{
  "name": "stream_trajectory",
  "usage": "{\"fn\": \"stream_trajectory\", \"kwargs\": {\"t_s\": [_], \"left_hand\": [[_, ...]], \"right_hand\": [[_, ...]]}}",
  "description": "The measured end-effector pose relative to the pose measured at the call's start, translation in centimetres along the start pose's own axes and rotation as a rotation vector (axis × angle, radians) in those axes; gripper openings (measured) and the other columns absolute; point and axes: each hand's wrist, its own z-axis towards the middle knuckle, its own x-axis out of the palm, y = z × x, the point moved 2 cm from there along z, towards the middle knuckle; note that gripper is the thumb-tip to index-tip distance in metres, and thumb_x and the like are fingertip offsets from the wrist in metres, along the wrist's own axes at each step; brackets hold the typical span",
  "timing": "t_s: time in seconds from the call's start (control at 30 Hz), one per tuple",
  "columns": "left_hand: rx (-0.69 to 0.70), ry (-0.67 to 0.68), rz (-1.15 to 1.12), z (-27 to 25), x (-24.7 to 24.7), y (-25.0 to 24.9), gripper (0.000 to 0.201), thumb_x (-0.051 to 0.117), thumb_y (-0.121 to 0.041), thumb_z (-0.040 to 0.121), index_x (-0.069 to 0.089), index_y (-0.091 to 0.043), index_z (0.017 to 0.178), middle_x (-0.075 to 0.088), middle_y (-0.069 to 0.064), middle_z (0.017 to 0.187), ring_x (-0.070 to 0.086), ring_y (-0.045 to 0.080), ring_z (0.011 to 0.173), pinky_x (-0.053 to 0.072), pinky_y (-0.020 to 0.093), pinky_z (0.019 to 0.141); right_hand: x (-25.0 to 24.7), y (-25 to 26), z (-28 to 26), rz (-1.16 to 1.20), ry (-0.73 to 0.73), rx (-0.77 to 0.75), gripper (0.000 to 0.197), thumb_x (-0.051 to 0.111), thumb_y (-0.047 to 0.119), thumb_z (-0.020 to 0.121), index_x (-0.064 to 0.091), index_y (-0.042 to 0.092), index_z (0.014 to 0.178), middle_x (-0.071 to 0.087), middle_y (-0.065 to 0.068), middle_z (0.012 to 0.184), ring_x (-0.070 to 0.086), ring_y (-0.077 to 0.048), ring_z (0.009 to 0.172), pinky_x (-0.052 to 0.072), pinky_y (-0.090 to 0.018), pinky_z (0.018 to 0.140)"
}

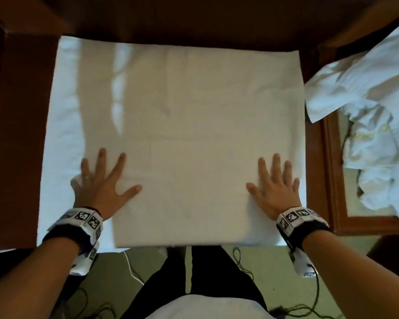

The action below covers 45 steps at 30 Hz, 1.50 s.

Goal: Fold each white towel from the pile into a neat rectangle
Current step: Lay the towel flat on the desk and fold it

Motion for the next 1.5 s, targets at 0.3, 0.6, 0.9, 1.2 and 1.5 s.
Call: {"fn": "stream_trajectory", "kwargs": {"t_s": [0.3,0.6,0.9,1.2,1.5], "left_hand": [[0.073,-0.068,-0.079,8.4,-7.5,-1.1,0.098,0.052,-0.080,0.078,-0.001,-0.050,0.155,-0.016,-0.013,0.166,-0.006,0.031,0.154,0.014,0.066,0.117],[-0.006,0.043,-0.013,-0.6,1.6,1.9,0.092,0.022,-0.095,0.071,-0.028,-0.062,0.141,-0.048,-0.015,0.151,-0.023,0.033,0.150,0.007,0.072,0.114],[0.036,-0.069,-0.036,7.0,-4.7,-1.0,0.097,0.027,-0.096,0.071,-0.016,-0.058,0.148,-0.030,-0.014,0.162,-0.018,0.031,0.152,0.003,0.072,0.115],[0.053,-0.010,0.014,-2.6,4.6,2.9,0.095,0.005,-0.098,0.070,-0.026,-0.053,0.148,-0.042,-0.009,0.157,-0.023,0.033,0.151,0.003,0.071,0.115],[0.108,-0.484,-0.440,-4.8,1.6,6.1,0.051,0.060,-0.014,0.090,0.055,-0.012,0.140,0.043,0.010,0.152,0.036,0.032,0.141,0.030,0.048,0.117]], "right_hand": [[-7.0,1.8,9.7,0.040,-0.120,0.002,0.079,0.038,0.067,0.093,-0.004,0.040,0.155,-0.025,0.000,0.163,-0.022,-0.033,0.149,-0.001,-0.060,0.119],[0.8,1.2,0.2,-0.027,-0.027,-0.030,0.085,0.025,0.076,0.090,-0.019,0.039,0.152,-0.038,-0.001,0.157,-0.030,-0.033,0.146,0.000,-0.062,0.119],[-5.4,2.6,7.9,-0.090,-0.131,-0.005,0.086,0.033,0.072,0.091,-0.007,0.034,0.156,-0.024,-0.007,0.163,-0.020,-0.038,0.149,0.000,-0.060,0.120],[3.7,2.4,-2.0,-0.064,-0.077,-0.072,0.085,0.025,0.080,0.088,-0.020,0.046,0.150,-0.041,0.004,0.155,-0.034,-0.033,0.144,0.001,-0.066,0.117],[2.1,5.6,-1.5,-0.114,-0.270,-0.076,0.077,0.039,0.057,0.095,0.006,0.024,0.157,-0.021,-0.010,0.163,-0.017,-0.036,0.150,0.006,-0.061,0.120]]}}
